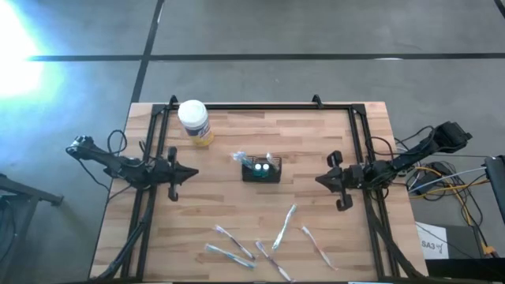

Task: Pick & Place toothbrushing station
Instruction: Put the green toothbrush into the black mesh organizer

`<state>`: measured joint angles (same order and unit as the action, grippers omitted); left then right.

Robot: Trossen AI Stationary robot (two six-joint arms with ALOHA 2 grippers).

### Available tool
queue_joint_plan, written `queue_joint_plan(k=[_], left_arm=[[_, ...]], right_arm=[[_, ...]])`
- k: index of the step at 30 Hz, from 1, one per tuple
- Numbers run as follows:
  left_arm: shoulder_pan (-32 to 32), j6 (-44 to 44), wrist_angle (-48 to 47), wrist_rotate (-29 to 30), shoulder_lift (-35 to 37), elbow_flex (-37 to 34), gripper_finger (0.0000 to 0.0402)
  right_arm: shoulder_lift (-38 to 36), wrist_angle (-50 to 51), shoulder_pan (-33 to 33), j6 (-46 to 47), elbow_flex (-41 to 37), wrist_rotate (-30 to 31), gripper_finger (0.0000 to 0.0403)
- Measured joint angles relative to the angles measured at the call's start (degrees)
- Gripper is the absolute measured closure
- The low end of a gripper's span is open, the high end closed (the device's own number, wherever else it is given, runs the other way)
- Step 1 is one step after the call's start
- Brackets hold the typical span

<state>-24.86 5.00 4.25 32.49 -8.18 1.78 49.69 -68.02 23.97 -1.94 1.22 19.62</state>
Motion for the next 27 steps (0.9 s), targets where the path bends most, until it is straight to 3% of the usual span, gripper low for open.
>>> queue_joint_plan(k=[7, 14, 27], left_arm=[[0.0, 0.9, 0.1, 1.1, 1.4, -1.2, 0.0392], [0.0, 0.2, 2.1, 2.4, 1.0, -1.3, 0.0398], [0.0, 0.0, 0.3, 2.1, 0.9, -1.3, 0.0361]], right_arm=[[0.0, -0.2, 0.0, -4.0, 0.3, 0.4, 0.0394], [0.0, -0.3, -0.1, -10.3, 0.3, 11.2, 0.0394], [4.7, -0.3, -0.1, -10.9, 2.7, 12.1, 0.0394]])
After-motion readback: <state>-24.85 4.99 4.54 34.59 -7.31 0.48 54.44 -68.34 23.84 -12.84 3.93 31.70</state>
